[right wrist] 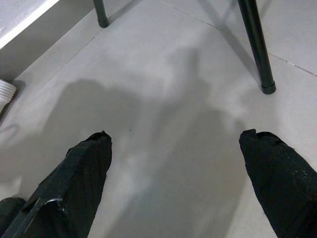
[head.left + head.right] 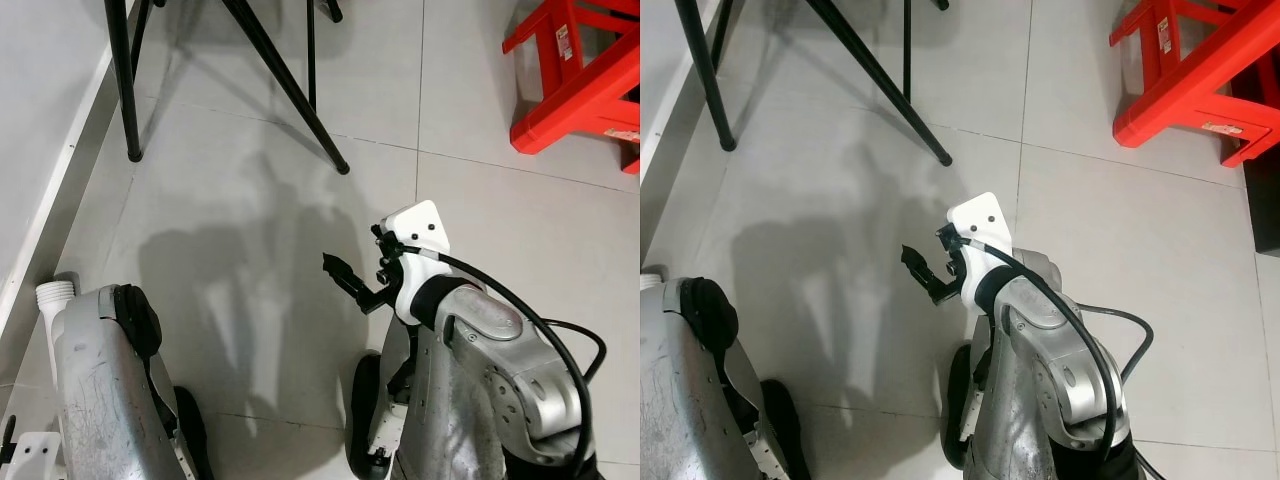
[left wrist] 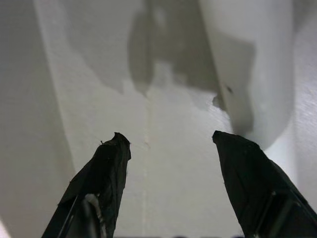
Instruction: Building children table
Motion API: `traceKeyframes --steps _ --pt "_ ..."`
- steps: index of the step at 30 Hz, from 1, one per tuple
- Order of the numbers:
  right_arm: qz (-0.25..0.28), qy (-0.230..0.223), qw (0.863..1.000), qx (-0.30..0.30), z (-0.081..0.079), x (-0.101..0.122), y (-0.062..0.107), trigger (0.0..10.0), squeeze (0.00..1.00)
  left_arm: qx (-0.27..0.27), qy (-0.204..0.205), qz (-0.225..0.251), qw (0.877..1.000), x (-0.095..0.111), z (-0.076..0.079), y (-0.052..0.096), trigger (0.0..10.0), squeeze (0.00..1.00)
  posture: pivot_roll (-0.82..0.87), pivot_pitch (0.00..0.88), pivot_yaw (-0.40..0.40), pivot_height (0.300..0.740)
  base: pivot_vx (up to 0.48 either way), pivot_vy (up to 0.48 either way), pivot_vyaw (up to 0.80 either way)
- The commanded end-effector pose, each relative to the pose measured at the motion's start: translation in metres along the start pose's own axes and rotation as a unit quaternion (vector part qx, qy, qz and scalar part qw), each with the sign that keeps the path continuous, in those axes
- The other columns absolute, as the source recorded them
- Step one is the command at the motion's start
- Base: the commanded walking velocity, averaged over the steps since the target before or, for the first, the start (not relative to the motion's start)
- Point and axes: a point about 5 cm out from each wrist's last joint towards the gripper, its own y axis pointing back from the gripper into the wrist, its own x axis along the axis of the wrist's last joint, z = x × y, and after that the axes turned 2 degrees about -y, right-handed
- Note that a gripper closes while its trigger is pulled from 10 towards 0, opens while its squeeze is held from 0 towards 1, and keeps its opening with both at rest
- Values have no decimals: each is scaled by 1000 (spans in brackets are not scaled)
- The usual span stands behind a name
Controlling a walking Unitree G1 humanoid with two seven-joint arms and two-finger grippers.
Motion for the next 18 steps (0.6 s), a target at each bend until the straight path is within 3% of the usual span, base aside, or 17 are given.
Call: traceKeyframes --steps 1,12,18 --pt "-4 -4 1000 -4 2 -1 5 10000 0 -10 -8 -44 999 -26 9 3 10000 0 -301 596 -170 300 0 0 0" --pt "-1 -3 1000 -3 3 5 8 10000 0 -5 -19 -42 999 -20 10 2 10000 0 -328 607 -187 300 0 0 0" --pt "-13 9 1000 -9 10 8 21 10000 0 -14 -32 -25 999 -5 10 0 10000 0 -392 602 -221 300 0 0 0"
